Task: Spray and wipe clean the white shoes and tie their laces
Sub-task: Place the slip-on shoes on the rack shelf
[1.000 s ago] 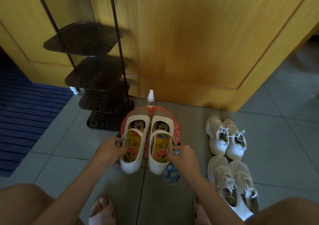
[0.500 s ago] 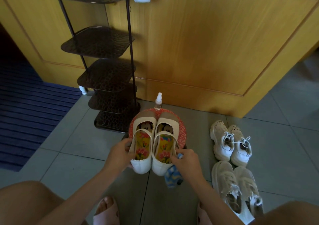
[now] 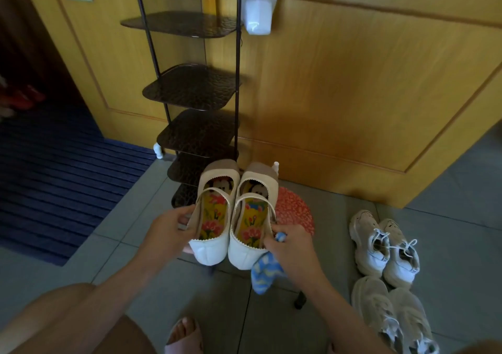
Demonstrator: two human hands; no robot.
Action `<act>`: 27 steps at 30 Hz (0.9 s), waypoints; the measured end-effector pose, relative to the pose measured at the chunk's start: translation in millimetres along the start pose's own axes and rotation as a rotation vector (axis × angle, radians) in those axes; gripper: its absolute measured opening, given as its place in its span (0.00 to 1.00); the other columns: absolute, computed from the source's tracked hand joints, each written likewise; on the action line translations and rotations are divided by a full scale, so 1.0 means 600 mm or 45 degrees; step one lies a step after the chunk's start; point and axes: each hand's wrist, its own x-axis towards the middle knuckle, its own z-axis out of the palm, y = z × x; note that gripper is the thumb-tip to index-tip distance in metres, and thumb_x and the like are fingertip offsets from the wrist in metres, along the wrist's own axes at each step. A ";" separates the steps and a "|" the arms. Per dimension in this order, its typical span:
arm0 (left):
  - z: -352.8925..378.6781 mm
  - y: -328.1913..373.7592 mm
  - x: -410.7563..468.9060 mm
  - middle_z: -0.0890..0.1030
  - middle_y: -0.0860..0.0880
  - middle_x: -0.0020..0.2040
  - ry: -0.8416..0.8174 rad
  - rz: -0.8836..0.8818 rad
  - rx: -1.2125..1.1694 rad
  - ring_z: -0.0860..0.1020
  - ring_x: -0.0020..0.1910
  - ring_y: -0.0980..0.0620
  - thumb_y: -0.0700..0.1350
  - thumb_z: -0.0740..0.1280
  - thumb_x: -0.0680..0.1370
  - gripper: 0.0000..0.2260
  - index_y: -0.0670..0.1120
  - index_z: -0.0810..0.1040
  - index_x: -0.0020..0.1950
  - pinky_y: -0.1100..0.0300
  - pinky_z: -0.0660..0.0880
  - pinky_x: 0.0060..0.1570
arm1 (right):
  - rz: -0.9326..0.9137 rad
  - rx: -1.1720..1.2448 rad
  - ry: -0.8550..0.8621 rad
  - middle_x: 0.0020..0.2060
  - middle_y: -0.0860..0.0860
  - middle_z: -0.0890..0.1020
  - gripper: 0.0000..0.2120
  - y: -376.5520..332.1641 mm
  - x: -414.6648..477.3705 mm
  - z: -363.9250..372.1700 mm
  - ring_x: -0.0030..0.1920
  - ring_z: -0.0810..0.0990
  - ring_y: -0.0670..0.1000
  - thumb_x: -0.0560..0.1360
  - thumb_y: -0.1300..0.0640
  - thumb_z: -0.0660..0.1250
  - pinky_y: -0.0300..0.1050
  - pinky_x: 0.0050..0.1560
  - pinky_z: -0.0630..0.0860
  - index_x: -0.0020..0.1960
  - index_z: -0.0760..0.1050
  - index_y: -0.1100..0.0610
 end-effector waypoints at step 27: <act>-0.281 0.184 0.288 0.81 0.40 0.43 0.123 -0.001 -0.052 0.82 0.29 0.54 0.42 0.64 0.78 0.16 0.40 0.73 0.65 0.65 0.79 0.29 | -0.017 0.048 0.023 0.22 0.50 0.59 0.20 -0.286 0.363 0.074 0.17 0.57 0.45 0.73 0.63 0.67 0.34 0.19 0.55 0.29 0.59 0.56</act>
